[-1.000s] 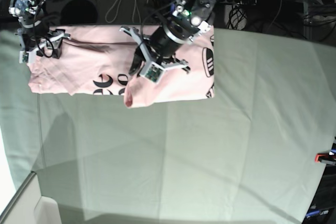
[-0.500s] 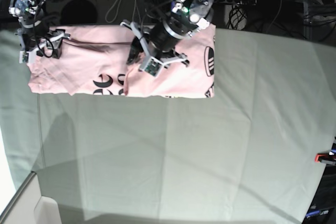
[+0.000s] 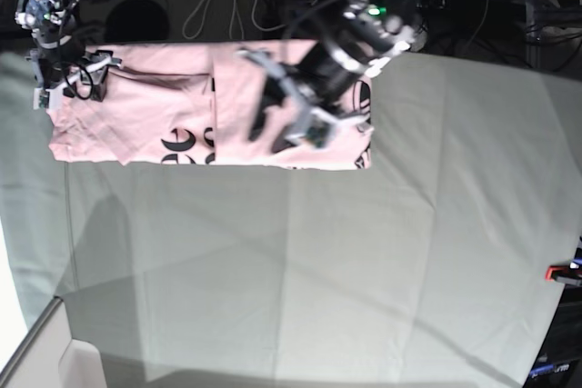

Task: Layout the t-shirt on the table in an organized manner, then fold the t-shirt properly
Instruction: 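Release the folded end and move the left gripper away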

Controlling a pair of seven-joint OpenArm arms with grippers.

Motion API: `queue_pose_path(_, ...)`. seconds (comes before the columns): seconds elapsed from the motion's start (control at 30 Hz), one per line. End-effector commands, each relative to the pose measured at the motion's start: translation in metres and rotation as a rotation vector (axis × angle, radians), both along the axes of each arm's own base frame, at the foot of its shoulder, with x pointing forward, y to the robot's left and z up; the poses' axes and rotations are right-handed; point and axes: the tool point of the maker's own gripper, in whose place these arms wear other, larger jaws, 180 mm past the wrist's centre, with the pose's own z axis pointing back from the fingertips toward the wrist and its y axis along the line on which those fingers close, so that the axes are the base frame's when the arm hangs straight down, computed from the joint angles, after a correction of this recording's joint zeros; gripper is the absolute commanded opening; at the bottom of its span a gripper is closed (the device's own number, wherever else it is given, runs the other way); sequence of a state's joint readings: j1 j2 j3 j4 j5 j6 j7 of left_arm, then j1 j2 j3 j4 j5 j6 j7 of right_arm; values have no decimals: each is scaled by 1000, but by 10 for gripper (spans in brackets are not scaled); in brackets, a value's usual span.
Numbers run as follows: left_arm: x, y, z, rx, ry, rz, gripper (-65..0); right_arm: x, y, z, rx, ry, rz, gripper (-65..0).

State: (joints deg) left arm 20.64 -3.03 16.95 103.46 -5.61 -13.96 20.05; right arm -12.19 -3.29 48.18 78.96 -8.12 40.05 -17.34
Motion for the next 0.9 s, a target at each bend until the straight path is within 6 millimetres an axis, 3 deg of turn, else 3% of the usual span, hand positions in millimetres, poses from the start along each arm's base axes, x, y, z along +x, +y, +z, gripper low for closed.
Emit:
queue_pose_path(0.0,1,-2,2,-38,-1,4,-510,0,-5,2,-15,8,2,-297)
queue_pose_path(0.1,-9,2,-33,-26,98,-2,-568,6,-4,4,-13,-3,0,-297)
queue_pose_path(0.2,-21,-2,-60,-33,186,-7,-574,13,-9,17,-42,-33,-1,-292)
queue_pose_path(0.37,-30,-21,-69,-10,198,-106,-574,26,-9,46,-99,-102,4,-291)
queue_pose_path(0.43,-32,-22,-65,-8,182,-124,-574,29,-10,54,-114,-119,5,-291)
queue_pose_path(0.57,-23,-23,-31,-46,100,-117,-574,36,-18,59,-124,-136,-6,-292)
queue_pose_path(0.73,-18,-13,9,-52,-9,-129,-574,36,-47,51,-126,-117,-47,-293)
queue_pose_path(0.87,-18,-2,10,-16,-30,-145,-575,33,-75,48,-115,-119,-128,-290)
